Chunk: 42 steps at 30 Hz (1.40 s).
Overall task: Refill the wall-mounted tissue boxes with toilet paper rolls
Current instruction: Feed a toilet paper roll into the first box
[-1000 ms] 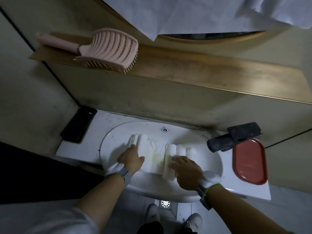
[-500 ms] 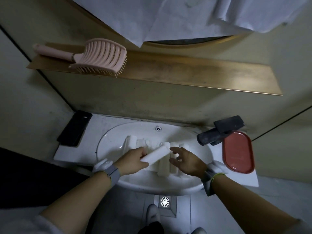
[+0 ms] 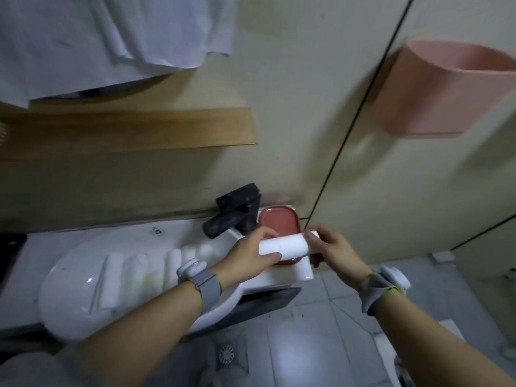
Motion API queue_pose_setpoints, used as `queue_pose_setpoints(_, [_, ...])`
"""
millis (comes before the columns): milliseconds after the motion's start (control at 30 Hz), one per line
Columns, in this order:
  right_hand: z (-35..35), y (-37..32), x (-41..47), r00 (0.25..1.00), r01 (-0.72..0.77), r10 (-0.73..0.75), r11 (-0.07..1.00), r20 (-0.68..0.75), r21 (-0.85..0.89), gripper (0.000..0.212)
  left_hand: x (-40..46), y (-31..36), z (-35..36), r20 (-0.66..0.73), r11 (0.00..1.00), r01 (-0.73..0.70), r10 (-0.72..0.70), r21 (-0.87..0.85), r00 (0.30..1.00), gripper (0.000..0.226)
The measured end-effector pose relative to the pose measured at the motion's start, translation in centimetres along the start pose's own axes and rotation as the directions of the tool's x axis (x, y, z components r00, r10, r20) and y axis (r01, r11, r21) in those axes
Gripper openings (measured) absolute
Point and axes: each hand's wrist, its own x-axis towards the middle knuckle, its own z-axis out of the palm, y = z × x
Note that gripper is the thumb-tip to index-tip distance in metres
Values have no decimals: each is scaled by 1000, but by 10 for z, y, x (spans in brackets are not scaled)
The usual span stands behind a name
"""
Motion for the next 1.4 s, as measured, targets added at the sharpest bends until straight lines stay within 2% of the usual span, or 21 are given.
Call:
queue_pose_setpoints(200, [-154,-7,-22,985,115,-103,990,-136,81,15,48,118,79,-49,959,-241,250,153,967,47])
queue_pose_setpoints(333, [-230,-23,-34,964,204,-179,973,-195,113,20,73,187,108,-53,888,-390,414,243,909,47])
queue_pose_setpoints(433, [-274,-56,-40,932,303,-272,947,-239,105,19,90,241,108,-79,805,-485,539,342,838,47])
queue_pose_setpoints(600, [-325,-122,-43,867,455,-424,888,-262,66,24,104,320,78,-85,627,-616,731,478,677,50])
queue_pose_setpoints(700, [-343,-162,-42,828,532,-509,845,-237,44,27,107,357,53,-141,587,-629,779,510,611,51])
queue_pose_setpoints(867, [-357,-216,-38,770,630,-615,774,-172,55,29,117,391,15,-275,699,-595,709,396,649,43])
queue_pose_setpoints(1000, [-351,-256,-22,728,684,-680,730,-93,15,46,132,399,-21,-351,720,-615,693,321,630,34])
queue_pose_setpoints(1100, [-341,-286,-5,712,697,-702,708,-14,-115,44,146,403,-42,-374,721,-644,688,256,622,36])
queue_pose_setpoints(1200, [-335,-302,12,686,703,-728,665,-8,-252,31,160,405,-56,-373,725,-665,675,176,637,44])
queue_pose_setpoints(1300, [-335,-304,25,677,695,-735,634,14,-340,21,167,404,-66,-295,769,-633,628,90,721,56])
queue_pose_setpoints(1400, [-338,-305,32,693,673,-721,634,27,-381,28,171,405,-71,-194,802,-585,597,121,778,69])
